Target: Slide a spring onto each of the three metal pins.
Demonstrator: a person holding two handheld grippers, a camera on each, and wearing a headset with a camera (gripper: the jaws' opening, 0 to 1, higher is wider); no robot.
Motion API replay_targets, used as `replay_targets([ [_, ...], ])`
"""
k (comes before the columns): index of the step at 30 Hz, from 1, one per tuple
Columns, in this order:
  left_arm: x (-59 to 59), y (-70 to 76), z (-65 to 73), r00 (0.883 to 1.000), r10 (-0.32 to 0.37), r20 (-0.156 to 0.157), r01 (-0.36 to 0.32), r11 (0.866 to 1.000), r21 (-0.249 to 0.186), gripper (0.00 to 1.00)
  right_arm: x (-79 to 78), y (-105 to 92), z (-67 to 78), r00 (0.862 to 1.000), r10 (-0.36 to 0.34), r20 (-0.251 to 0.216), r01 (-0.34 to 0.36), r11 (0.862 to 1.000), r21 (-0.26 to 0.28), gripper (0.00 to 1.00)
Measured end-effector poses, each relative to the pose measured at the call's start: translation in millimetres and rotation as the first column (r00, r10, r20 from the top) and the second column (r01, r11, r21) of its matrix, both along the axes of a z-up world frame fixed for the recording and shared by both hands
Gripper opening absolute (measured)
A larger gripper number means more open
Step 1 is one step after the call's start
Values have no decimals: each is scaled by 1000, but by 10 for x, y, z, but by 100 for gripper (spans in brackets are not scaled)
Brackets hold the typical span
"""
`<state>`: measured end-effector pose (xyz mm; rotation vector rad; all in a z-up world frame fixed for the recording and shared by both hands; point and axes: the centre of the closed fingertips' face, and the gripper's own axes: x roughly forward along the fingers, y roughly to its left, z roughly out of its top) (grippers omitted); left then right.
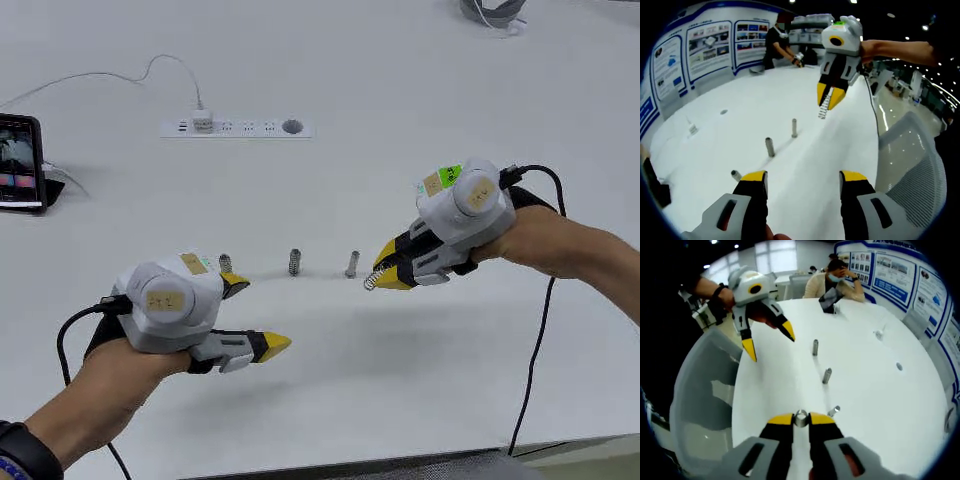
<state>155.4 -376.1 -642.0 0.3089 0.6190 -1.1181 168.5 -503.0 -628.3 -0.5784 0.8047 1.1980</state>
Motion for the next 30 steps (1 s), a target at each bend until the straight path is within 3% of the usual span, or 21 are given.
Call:
replay_targets([
  [7,11,109,11,999,42,-25,-42,999,-17,65,88,-38,-14,1000,-13,12,14,1000,-28,13],
  [15,8,257,-3,996,81,-32,-82,997,-9,68,254,-109,-71,999,-35,21,36,998,-61,13],
  [30,-44,564,-44,987,148,-56,-148,989,3,72,446,-73,-169,999,-47,22,48,997,-68,13],
])
